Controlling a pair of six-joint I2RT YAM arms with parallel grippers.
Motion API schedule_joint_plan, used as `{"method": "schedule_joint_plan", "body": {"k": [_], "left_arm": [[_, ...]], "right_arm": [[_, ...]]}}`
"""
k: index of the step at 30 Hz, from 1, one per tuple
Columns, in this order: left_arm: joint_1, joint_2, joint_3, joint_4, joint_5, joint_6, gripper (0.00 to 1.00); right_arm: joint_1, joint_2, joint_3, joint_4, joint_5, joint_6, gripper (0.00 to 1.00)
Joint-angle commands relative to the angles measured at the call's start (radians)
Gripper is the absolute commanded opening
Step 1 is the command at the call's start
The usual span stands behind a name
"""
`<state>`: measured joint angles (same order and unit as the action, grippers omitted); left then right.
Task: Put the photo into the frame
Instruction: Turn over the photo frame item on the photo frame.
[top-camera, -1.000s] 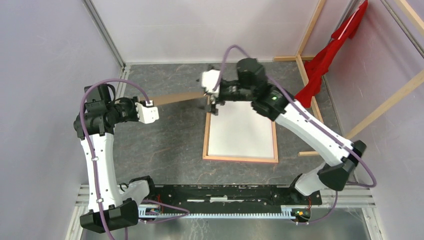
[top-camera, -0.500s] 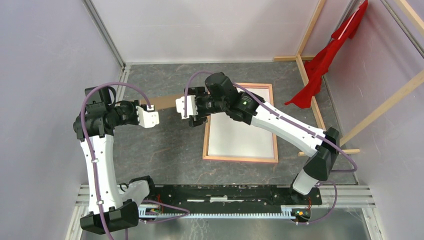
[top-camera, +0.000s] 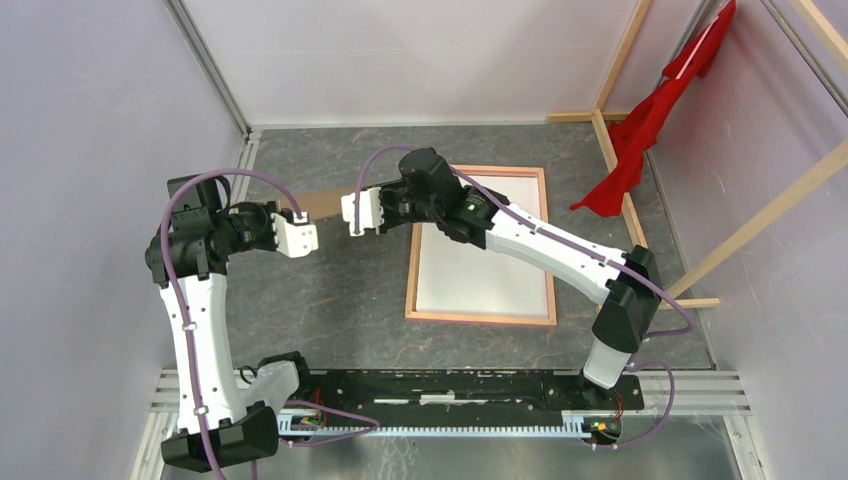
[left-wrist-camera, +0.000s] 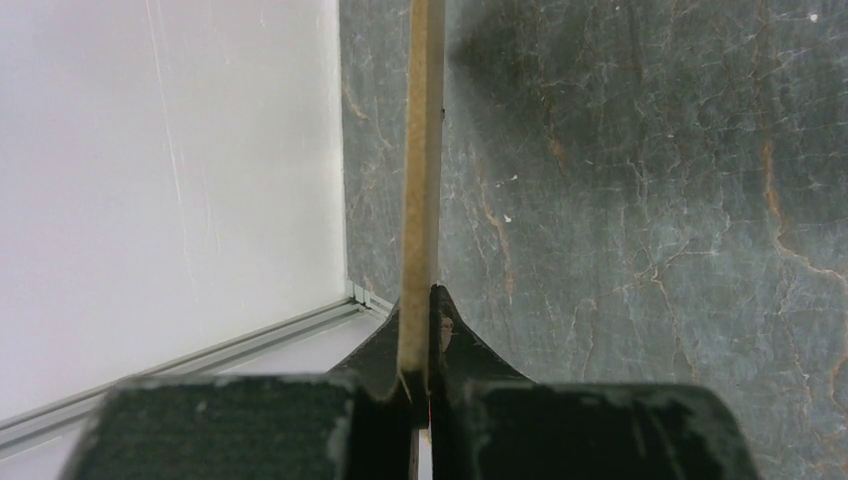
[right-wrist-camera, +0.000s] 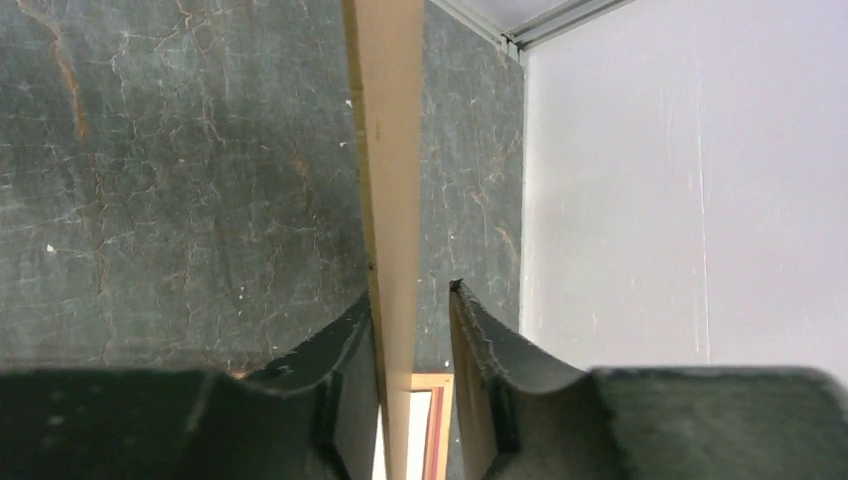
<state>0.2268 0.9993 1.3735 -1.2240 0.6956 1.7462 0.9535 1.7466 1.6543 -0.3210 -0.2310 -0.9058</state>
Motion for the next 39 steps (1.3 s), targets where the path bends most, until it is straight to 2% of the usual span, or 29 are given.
{"method": "schedule_joint_plan", "body": {"k": [1, 4, 6, 8, 9, 10, 11, 13, 17, 21, 26, 29, 32, 39], "left_arm": [[-0.006, -0.033, 0.016, 0.121, 0.047, 0.007, 0.07], [-0.006, -0.046, 0.003, 0.192, 0.058, -0.05, 0.3], [-0.006, -0.058, -0.008, 0.244, 0.067, -0.087, 0.42], [-0.005, -0.068, -0.017, 0.301, 0.082, -0.137, 0.55], [-0.006, -0.074, -0.023, 0.329, 0.091, -0.158, 0.66], [-0.006, -0.08, -0.03, 0.359, 0.098, -0.184, 0.82], [-0.006, -0.086, -0.037, 0.391, 0.103, -0.211, 0.91], [-0.006, -0.091, -0.032, 0.451, 0.108, -0.282, 0.99], [-0.005, -0.088, -0.024, 0.659, 0.103, -0.553, 1.0], [-0.002, -0.059, 0.007, 0.937, 0.06, -0.946, 1.0], [-0.003, 0.004, 0.116, 1.081, -0.07, -1.279, 1.0], [-0.002, 0.04, 0.192, 1.065, -0.136, -1.396, 1.0], [-0.002, 0.05, 0.198, 1.063, -0.223, -1.494, 1.0], [-0.003, 0.095, 0.169, 0.885, -0.218, -1.48, 1.0]], "right_arm": [[0.002, -0.008, -0.012, 0.106, 0.003, -0.012, 0.32], [0.003, -0.007, -0.017, 0.129, 0.003, -0.001, 0.19], [0.001, -0.01, -0.023, 0.152, 0.005, 0.012, 0.0], [0.002, -0.012, -0.03, 0.176, 0.009, 0.029, 0.0], [0.003, -0.015, -0.035, 0.192, 0.011, 0.038, 0.0], [0.001, -0.018, -0.04, 0.208, 0.017, 0.049, 0.0], [-0.001, -0.019, -0.042, 0.225, 0.019, 0.069, 0.0], [-0.007, -0.021, -0.041, 0.259, 0.019, 0.107, 0.0], [-0.043, -0.022, -0.032, 0.372, 0.022, 0.252, 0.0], [-0.108, -0.021, -0.009, 0.472, 0.011, 0.498, 0.0], [-0.193, -0.032, 0.061, 0.506, -0.003, 0.813, 0.0], [-0.259, -0.056, 0.083, 0.521, -0.018, 1.017, 0.0], [-0.345, -0.092, 0.068, 0.567, -0.081, 1.238, 0.0], [-0.581, -0.164, -0.019, 0.535, -0.22, 1.675, 0.0]]}}
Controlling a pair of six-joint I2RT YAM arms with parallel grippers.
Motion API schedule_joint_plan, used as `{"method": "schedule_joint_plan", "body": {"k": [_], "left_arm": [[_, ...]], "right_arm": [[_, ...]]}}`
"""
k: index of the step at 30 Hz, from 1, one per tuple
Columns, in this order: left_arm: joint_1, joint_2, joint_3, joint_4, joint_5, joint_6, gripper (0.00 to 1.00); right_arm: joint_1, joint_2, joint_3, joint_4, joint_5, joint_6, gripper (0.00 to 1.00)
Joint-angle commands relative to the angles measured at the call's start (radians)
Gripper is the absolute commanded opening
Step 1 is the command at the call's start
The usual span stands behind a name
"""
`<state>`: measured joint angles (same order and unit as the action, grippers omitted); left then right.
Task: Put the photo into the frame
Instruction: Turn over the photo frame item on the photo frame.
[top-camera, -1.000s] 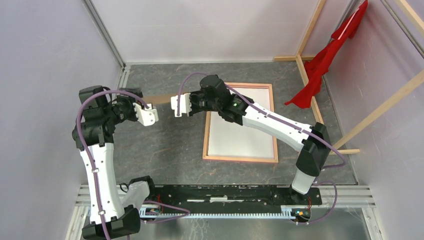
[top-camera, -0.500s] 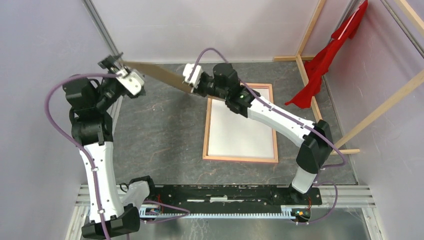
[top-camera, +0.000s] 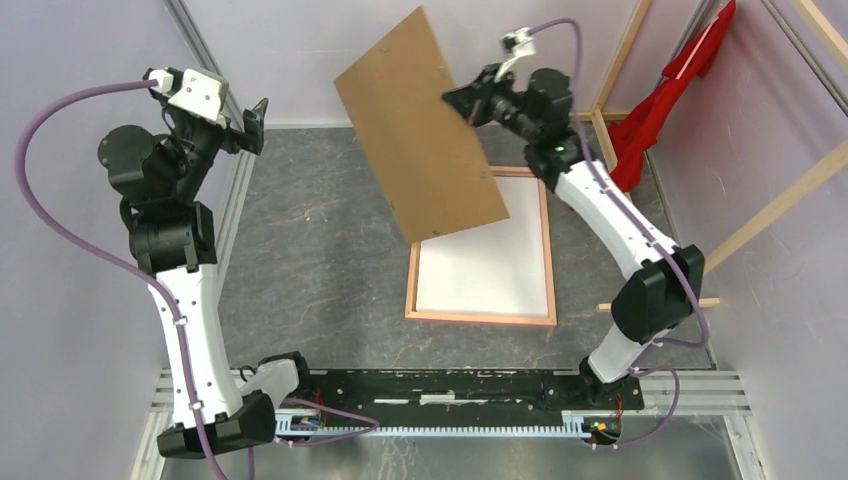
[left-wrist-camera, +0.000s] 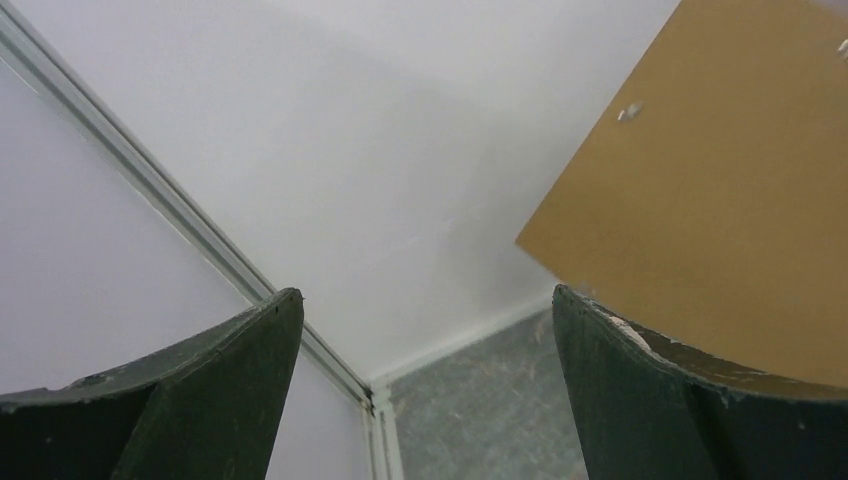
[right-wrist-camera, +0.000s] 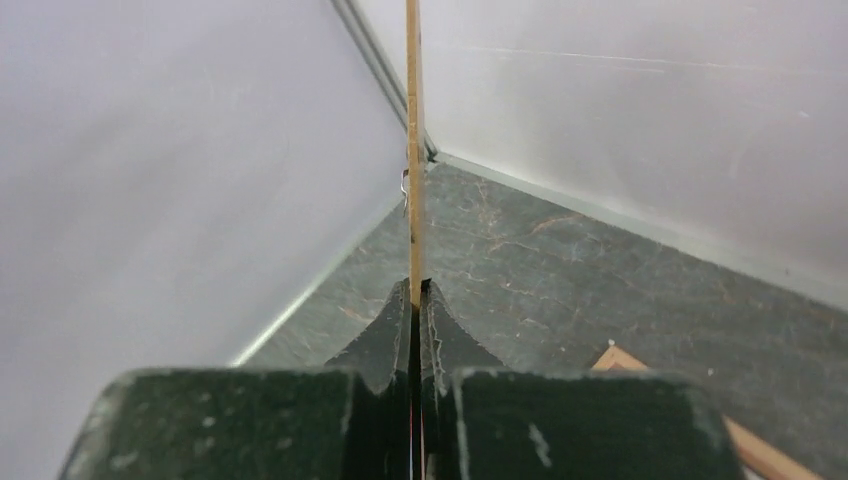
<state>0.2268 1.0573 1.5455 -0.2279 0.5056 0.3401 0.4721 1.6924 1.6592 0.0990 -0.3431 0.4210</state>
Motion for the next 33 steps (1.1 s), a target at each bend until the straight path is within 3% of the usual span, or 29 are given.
{"method": "schedule_joint_plan", "body": {"k": [1, 6, 10, 18, 23, 33], "left_arm": [[-0.003, 0.05, -0.012, -0.152, -0.016, -0.066, 1.0], [-0.03, 0.116, -0.101, -0.32, 0.053, -0.006, 0.93], [-0.098, 0.139, -0.201, -0.376, 0.03, 0.056, 0.87], [-0.177, 0.157, -0.296, -0.391, -0.003, 0.113, 0.85], [-0.201, 0.152, -0.341, -0.411, 0.004, 0.154, 0.89], [-0.215, 0.156, -0.347, -0.446, -0.002, 0.18, 0.98]], "right_arm": [[-0.128, -0.118, -0.047, 0.09, -0.127, 0.396, 0.0], [-0.269, -0.217, -0.306, 0.137, -0.195, 0.616, 0.0], [-0.344, -0.305, -0.436, 0.125, -0.163, 0.626, 0.0], [-0.466, -0.421, -0.694, 0.154, -0.208, 0.662, 0.0], [-0.545, -0.433, -0.794, 0.198, -0.254, 0.668, 0.0], [-0.552, -0.398, -0.881, 0.251, -0.282, 0.646, 0.0]]}}
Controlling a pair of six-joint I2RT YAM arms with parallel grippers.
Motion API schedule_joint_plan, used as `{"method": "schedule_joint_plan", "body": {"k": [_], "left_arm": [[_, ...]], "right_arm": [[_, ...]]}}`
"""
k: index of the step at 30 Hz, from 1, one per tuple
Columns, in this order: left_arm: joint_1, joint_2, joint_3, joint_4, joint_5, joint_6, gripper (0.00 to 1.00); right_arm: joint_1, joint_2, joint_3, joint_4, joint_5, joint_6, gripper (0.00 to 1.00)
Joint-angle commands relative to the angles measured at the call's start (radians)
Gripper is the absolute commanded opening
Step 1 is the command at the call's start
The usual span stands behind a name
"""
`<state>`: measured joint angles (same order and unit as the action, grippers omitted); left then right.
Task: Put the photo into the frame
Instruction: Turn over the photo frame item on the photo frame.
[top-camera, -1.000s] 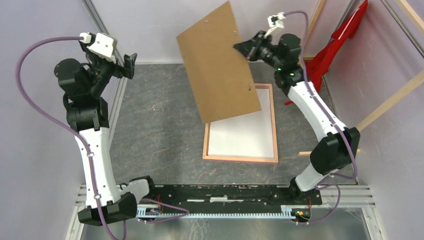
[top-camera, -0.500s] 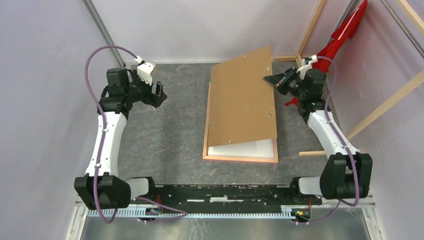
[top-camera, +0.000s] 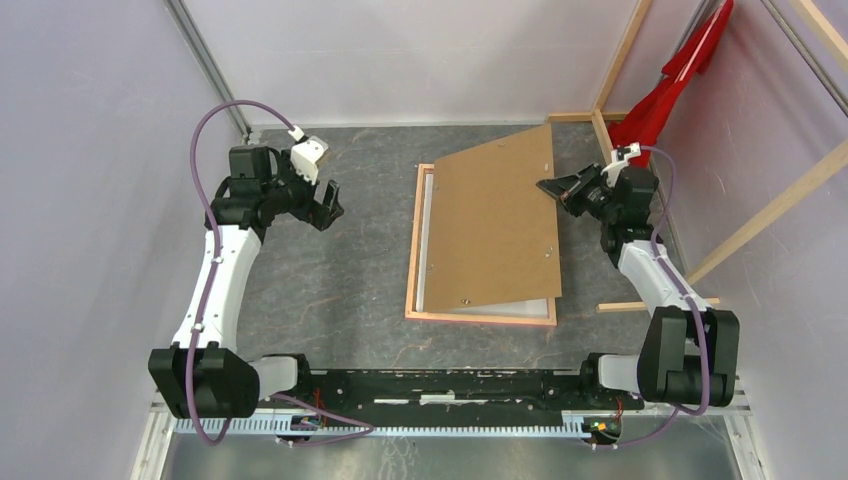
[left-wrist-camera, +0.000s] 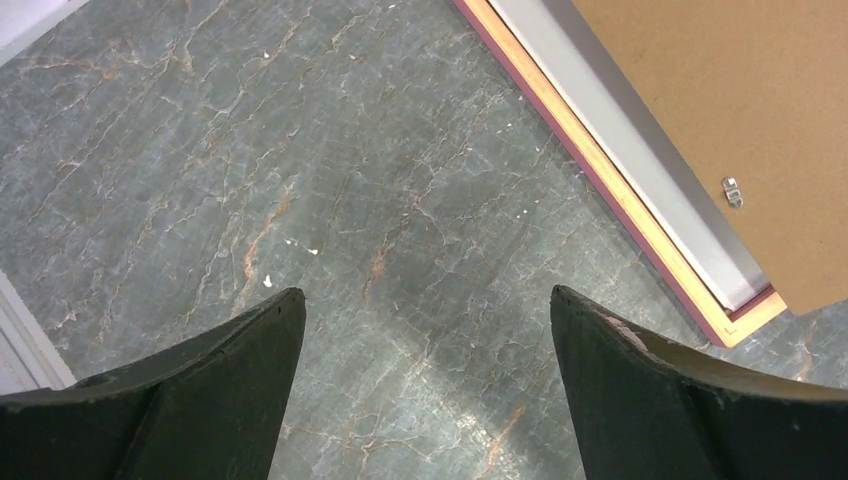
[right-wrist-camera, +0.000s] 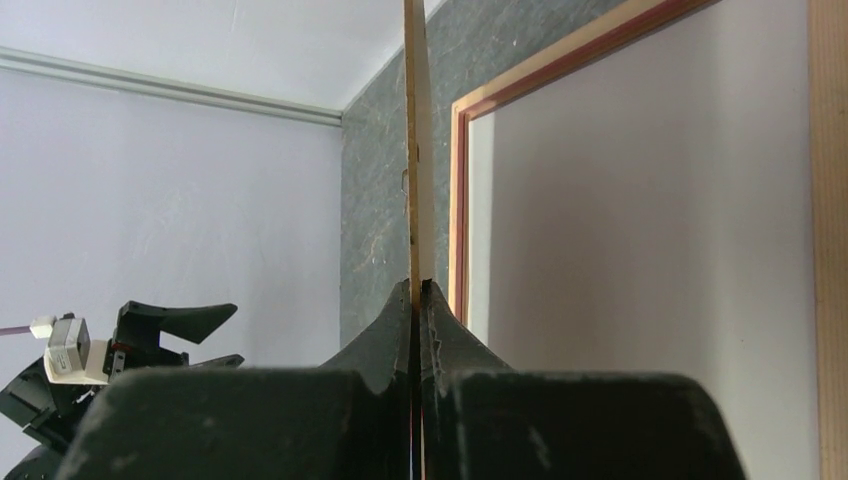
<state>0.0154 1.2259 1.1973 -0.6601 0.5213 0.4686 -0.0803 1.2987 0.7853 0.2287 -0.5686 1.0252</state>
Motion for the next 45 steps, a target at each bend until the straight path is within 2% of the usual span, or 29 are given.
{"method": "schedule_joint_plan", "body": {"k": [1, 13, 45], "left_arm": [[-0.004, -0.01, 0.003, -0.017, -0.018, 0.053, 1.0], [-0.003, -0.003, -0.005, -0.024, -0.051, 0.054, 1.0], [-0.003, 0.033, -0.002, -0.039, -0.047, 0.064, 1.0]], "right_arm": [[-0.001, 0.003, -0.012, 0.128, -0.061, 0.041, 0.0], [0.002, 0.064, -0.078, 0.203, -0.049, 0.058, 0.0], [0.028, 0.23, -0.044, 0.358, -0.043, 0.118, 0.0]]}}
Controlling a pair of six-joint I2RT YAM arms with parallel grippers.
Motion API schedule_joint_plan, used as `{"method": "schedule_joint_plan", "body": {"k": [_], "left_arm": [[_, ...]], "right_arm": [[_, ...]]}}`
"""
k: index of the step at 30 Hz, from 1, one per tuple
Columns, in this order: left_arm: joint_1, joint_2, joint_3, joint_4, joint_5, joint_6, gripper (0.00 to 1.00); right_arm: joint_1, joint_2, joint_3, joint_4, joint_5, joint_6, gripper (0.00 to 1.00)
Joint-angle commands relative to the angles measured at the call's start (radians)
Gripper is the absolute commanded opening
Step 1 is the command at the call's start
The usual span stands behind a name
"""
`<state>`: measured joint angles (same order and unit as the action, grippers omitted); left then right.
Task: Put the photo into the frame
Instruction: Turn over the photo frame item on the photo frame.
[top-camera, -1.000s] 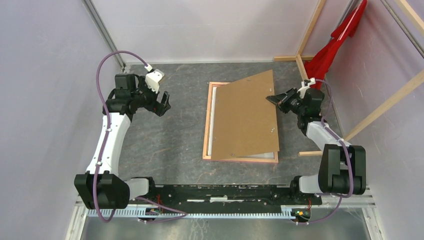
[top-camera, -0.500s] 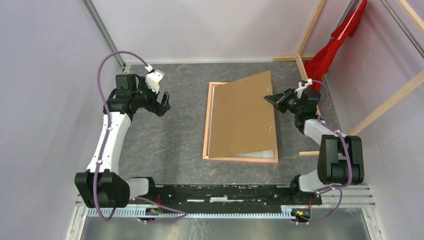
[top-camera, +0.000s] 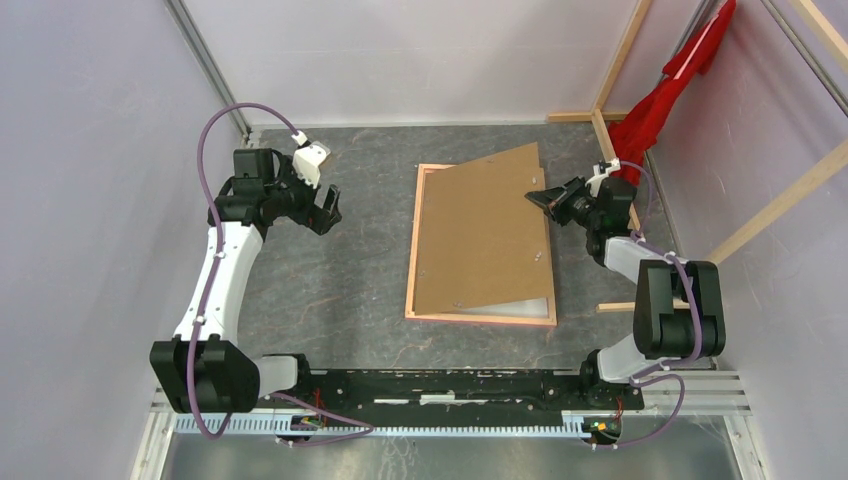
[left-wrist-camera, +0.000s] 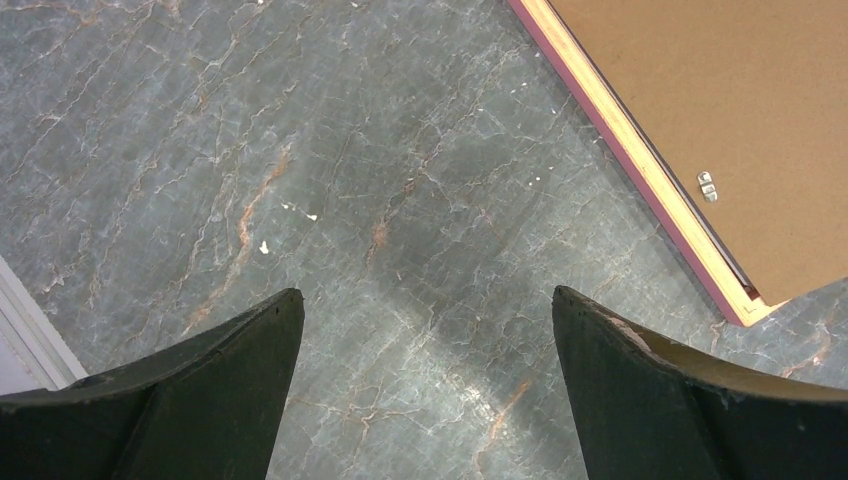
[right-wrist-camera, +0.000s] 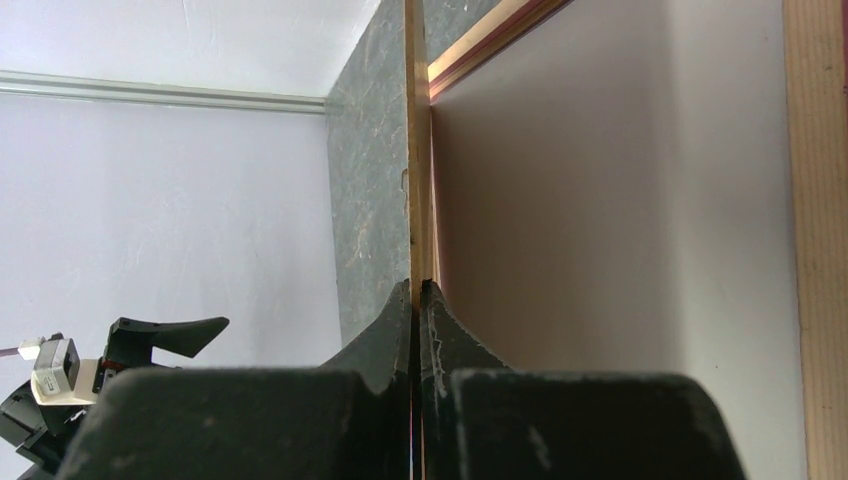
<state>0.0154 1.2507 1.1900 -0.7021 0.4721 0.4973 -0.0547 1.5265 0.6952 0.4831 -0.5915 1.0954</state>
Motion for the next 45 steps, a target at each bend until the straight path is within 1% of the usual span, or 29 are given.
{"method": "schedule_joint_plan", "body": {"k": [1, 13, 19, 23, 25, 34, 35, 40, 45], "left_arm": [[-0.003, 0.009, 0.005, 0.002, 0.002, 0.035, 1.0], [-0.004, 0.015, -0.006, 0.0, 0.002, 0.036, 1.0], [-0.004, 0.021, -0.006, -0.005, 0.007, 0.037, 1.0], [-0.005, 0.021, -0.008, -0.005, 0.013, 0.035, 1.0], [-0.034, 0.022, -0.014, -0.005, 0.015, 0.035, 1.0], [-0.038, 0.014, -0.019, -0.005, 0.011, 0.037, 1.0], [-0.038, 0.012, -0.021, -0.005, 0.01, 0.038, 1.0], [-0.039, 0.006, -0.036, -0.005, 0.007, 0.042, 1.0], [-0.04, -0.002, -0.047, -0.005, 0.0, 0.05, 1.0]], "right_arm": [[0.001, 0.004, 0.046, 0.107, -0.019, 0.048, 0.0], [0.001, 0.033, 0.075, 0.131, 0.001, 0.041, 0.0], [0.001, 0.056, 0.094, 0.124, -0.014, 0.026, 0.0], [0.007, 0.049, 0.067, 0.145, -0.004, 0.025, 0.0], [0.013, 0.046, 0.055, 0.147, 0.004, 0.017, 0.0], [0.049, 0.029, -0.006, 0.178, 0.061, 0.001, 0.0], [0.079, 0.03, -0.015, 0.187, 0.066, 0.002, 0.0], [0.126, 0.021, -0.054, 0.207, 0.127, -0.009, 0.0], [0.205, 0.04, -0.039, 0.194, 0.161, -0.064, 0.0]]}}
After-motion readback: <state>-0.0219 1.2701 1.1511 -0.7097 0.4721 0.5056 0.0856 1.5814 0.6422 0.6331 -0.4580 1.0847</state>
